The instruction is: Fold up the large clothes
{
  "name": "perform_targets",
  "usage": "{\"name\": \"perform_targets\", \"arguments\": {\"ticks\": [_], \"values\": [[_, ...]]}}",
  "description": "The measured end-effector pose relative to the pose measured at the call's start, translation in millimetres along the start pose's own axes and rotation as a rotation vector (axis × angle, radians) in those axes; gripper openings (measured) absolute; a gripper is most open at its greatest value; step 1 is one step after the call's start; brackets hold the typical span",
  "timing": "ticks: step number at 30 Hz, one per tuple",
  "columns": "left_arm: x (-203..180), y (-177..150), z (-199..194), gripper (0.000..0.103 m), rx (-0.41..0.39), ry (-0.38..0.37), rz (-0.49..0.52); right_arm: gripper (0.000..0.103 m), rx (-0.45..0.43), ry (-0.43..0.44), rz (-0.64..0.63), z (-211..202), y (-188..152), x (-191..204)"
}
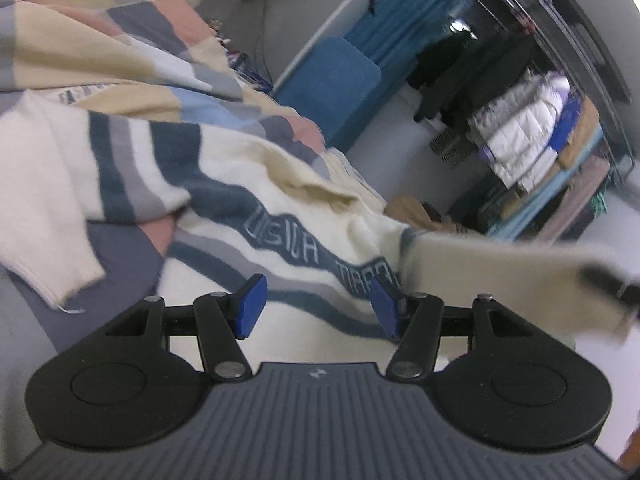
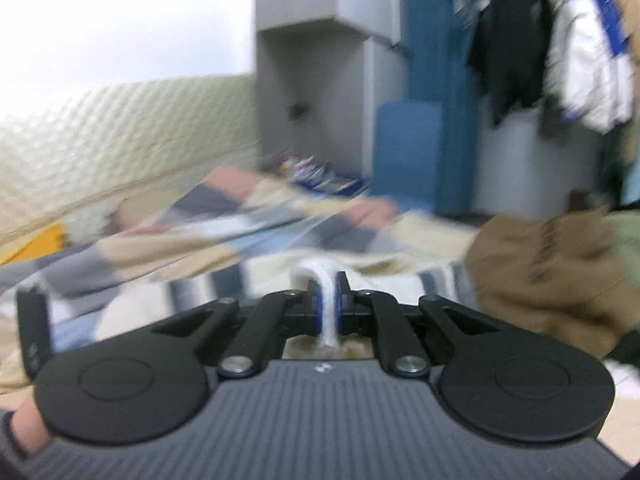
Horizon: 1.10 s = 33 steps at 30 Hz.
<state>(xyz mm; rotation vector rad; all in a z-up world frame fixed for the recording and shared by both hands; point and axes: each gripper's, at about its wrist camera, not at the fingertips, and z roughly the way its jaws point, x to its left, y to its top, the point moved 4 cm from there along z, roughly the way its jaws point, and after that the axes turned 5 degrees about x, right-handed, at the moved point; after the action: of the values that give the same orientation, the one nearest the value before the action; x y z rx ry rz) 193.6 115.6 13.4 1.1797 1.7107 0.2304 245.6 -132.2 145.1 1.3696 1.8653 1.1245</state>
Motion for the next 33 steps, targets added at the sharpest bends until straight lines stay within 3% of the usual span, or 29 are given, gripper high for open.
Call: {"name": "perform_targets", "arguments": {"ticks": [6,8,10,11,15,25,33], "values": [[9.7,4.3,-3.9,0.063,-0.001,0.004,-0.021,0.013,0.144,0.073,0.067,54.5,-42.9,27.2],[8.9,2.7,-2.1,0.063,0.005,-0.002,-0.022,0.028,0.183,0.091,0.117,67.9,-52.9,23.9],[4.7,0.6,1.7,0.063,0.009,-0.011,-0.019,0.060,0.203,0.129,0.179,72.2,-63.4,17.2],[2.7,-0.1,3.1,0.063,0.011,-0.017,-0.015,0.063,0.204,0.147,0.207,71.2,-66.9,12.0],[-4.8,-7.7,12.0,0.063,0.033,-0.015,0.009,0.063,0.174,0.165,0.271,69.8,-71.4,-12.0],[-22.9,-48.0,69.4,0.063,0.167,0.039,0.120,0.064,0.198,0.003,0.583,122.3,-101.9,-134.8],[-42.1,-67.0,92.9,0.063,0.125,0.051,0.233,0.065,0.188,-0.024,0.736,189.3,-125.3,-188.5]]}}
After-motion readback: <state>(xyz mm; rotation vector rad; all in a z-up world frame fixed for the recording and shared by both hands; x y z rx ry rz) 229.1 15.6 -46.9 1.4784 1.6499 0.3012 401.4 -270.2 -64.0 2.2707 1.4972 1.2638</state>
